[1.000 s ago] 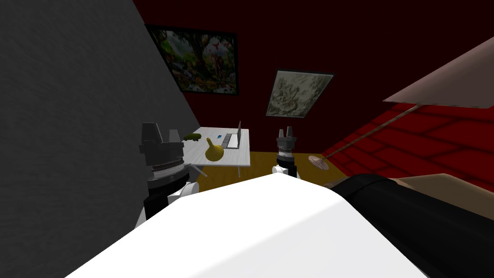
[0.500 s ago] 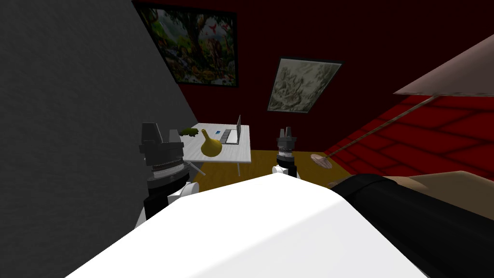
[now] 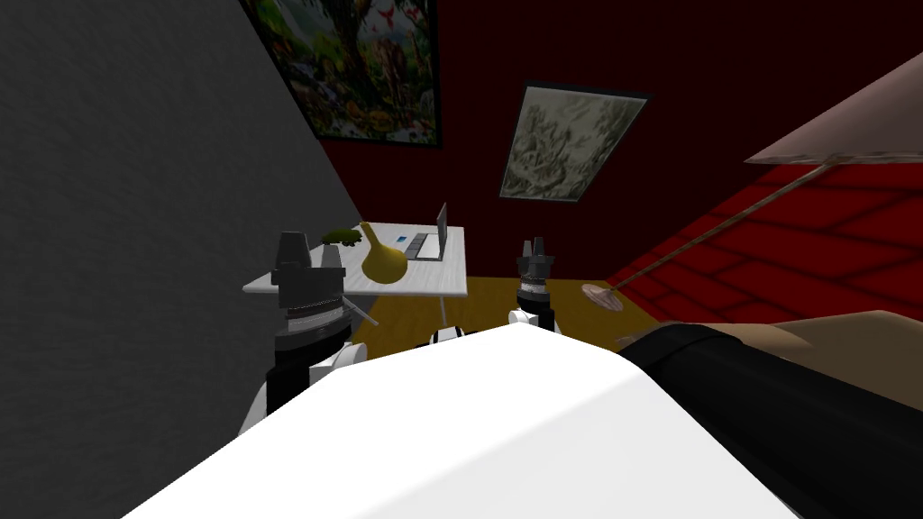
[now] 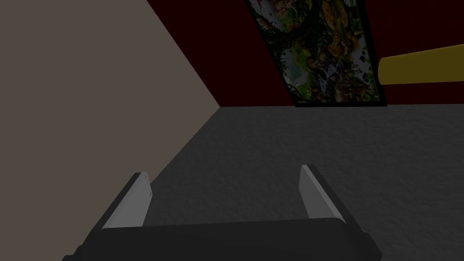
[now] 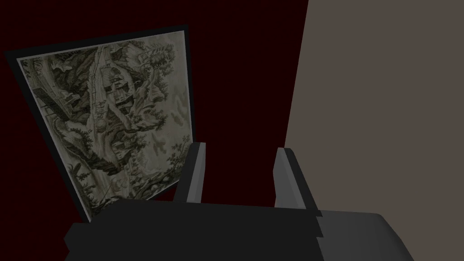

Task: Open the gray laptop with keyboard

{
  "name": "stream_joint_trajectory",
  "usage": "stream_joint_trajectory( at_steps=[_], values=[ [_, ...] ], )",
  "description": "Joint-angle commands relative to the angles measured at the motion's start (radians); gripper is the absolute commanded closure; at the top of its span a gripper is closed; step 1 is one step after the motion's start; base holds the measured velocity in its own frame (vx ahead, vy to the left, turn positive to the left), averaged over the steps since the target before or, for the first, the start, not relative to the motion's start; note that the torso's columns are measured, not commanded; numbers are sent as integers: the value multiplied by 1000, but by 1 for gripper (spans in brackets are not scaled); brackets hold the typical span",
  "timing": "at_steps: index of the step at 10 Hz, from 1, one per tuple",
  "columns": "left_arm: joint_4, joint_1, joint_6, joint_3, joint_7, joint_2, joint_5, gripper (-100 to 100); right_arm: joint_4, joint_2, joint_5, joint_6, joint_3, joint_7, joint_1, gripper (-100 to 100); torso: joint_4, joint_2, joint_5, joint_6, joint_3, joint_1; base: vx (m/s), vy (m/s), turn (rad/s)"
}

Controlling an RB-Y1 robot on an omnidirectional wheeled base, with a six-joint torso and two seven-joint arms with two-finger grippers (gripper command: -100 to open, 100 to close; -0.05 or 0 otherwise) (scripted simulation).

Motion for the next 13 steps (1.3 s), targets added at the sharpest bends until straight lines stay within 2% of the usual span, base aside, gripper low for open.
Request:
stream_joint_trajectory(
  at_steps=[1, 9, 10, 12, 13],
  values=[
    [7, -3, 65, 32, -11, 57, 9, -100, 0, 0, 0, 0, 0, 0, 0, 0, 1, 1, 0, 0, -1, 0, -43, -115, -36],
    [52, -2, 324, 181, -64, 183, 58, -100, 0, 0, 0, 0, 0, 0, 0, 0, 1, 1, 1, 0, -1, 3, -68, -157, -49],
    [52, -2, 334, 181, -64, 183, 58, -100, 0, 0, 0, 0, 0, 0, 0, 0, 1, 0, 1, 0, -2, 2, -55, -135, -19],
    [64, -4, 398, 220, -76, 209, 69, -100, 0, 0, 0, 0, 0, 0, 0, 0, 1, -1, 2, 0, -2, 5, -52, -135, -53],
    [64, -4, 409, 220, -76, 209, 69, -100, 0, 0, 0, 0, 0, 0, 0, 0, 1, 0, 1, 0, -2, 3, -46, -99, -16]
  ],
)
